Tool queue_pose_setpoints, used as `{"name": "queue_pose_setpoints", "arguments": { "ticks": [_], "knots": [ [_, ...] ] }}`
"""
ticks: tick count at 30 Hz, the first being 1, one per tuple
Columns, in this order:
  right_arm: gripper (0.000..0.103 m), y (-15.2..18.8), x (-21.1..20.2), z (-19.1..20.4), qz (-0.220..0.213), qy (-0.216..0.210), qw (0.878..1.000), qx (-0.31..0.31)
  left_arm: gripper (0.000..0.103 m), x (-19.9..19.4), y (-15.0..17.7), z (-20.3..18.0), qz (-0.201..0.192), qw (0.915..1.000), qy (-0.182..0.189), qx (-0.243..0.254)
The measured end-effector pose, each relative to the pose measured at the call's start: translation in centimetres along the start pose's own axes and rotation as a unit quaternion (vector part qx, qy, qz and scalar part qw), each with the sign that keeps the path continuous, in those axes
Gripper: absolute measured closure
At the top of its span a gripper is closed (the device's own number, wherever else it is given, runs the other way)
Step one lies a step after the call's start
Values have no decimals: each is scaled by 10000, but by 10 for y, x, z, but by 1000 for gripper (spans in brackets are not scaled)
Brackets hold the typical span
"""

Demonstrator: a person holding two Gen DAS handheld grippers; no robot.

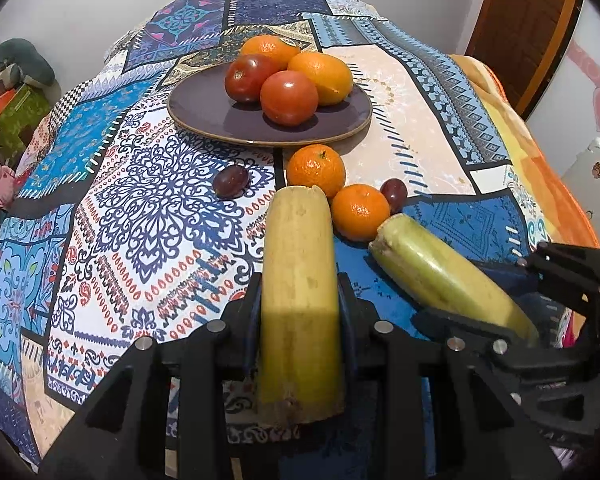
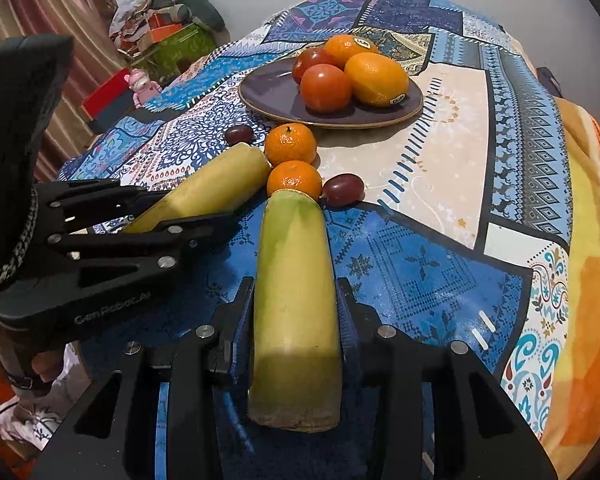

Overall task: Organize fruits
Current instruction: 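Lift both yellow cylinders and carry them toward the purple plate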

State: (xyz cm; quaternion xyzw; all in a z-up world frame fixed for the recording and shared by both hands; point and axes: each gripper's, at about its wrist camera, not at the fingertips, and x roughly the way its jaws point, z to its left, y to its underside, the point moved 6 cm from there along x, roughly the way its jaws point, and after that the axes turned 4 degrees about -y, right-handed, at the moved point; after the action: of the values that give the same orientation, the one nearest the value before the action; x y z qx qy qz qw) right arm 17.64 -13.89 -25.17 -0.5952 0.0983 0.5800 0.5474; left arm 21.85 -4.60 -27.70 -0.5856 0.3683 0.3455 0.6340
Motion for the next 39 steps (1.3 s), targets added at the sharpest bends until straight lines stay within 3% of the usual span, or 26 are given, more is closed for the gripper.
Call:
{"name": "queue_pose_setpoints", "arguments": {
  "ticks": [8,17,30,39],
  "knots": [
    [67,-3,-17,-1,-234,1,9997,-4,69,-10,4,0,-39,9999,105,33],
    [67,-25,-33,-4,-554,37,9984,57,69,-41,1,18,-346,9994,51,-71],
    [67,-68,-44,8,-916,114,9956,-170,69,-79,-33,46,-873,9958,-33,-266],
    [67,-101,-33,18,-1023,95,9942,-315,69,-82,-57,63,-1047,9938,1,-380]
  ]
}}
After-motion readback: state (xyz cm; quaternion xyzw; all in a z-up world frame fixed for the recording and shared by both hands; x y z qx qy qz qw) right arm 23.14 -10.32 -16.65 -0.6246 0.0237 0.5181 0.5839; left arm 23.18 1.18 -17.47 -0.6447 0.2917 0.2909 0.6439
